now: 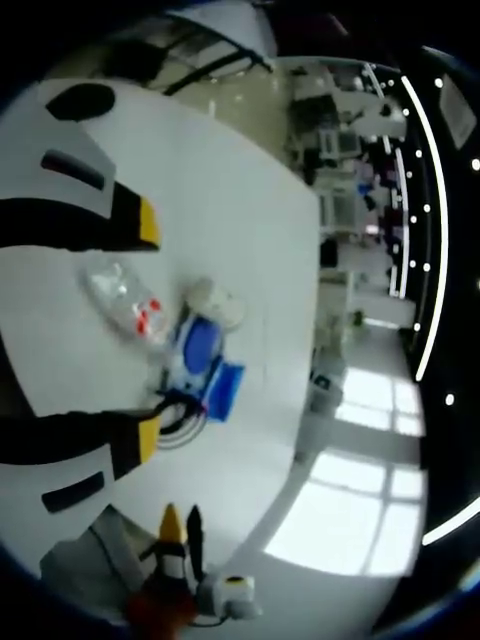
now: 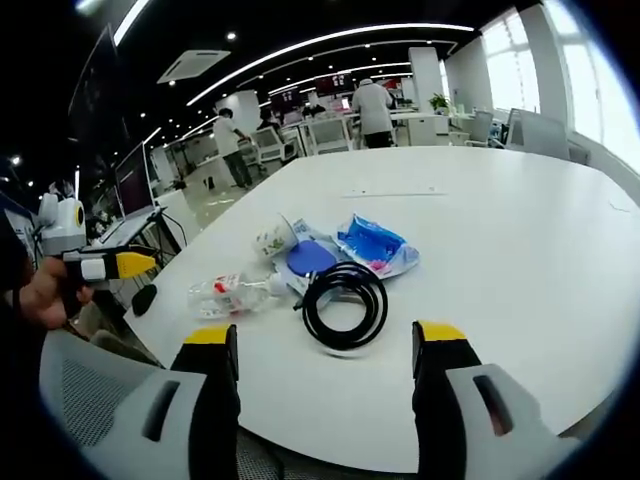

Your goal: Arrange the tabletop items into an orderly group along one side of the table until the central work area is clear of visible clutter.

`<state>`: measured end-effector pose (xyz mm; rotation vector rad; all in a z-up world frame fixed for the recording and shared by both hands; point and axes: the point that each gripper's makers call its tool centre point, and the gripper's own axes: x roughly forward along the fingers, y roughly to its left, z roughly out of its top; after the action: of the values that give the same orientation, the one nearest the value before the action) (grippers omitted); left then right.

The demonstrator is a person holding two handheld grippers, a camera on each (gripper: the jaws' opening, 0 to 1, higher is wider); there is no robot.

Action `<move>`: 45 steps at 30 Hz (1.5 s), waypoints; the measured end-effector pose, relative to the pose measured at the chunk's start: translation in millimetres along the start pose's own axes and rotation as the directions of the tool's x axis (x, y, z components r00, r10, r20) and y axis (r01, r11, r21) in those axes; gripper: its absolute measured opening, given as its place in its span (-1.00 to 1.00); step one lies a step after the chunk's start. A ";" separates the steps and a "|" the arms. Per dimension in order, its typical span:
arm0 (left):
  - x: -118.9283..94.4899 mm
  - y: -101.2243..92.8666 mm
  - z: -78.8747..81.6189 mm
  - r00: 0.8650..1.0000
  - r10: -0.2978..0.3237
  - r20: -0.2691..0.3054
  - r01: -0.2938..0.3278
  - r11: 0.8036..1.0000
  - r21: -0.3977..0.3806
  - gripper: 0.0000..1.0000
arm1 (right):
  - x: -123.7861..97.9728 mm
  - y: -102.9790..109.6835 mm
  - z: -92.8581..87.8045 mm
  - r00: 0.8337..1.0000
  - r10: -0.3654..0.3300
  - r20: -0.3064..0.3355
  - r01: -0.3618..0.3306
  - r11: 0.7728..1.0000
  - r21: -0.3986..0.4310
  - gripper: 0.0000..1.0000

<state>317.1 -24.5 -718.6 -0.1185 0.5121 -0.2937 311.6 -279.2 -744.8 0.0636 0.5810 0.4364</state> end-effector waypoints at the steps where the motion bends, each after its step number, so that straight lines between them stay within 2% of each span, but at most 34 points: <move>1: 0.1 -0.3 -0.1 1.000 -0.001 -0.001 0.001 1.000 0.000 0.21 | 0.0 0.2 0.1 1.000 0.001 0.001 -0.001 1.000 0.001 0.41; 45: -0.4 0.5 -2.7 1.000 -0.003 -0.012 0.003 1.000 0.000 0.19 | 1.6 2.1 -3.1 1.000 0.007 -0.011 -0.007 1.000 0.004 0.40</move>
<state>315.5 -23.9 -720.8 -0.1170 0.5243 -0.2975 310.3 -276.9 -747.9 0.0669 0.5928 0.4424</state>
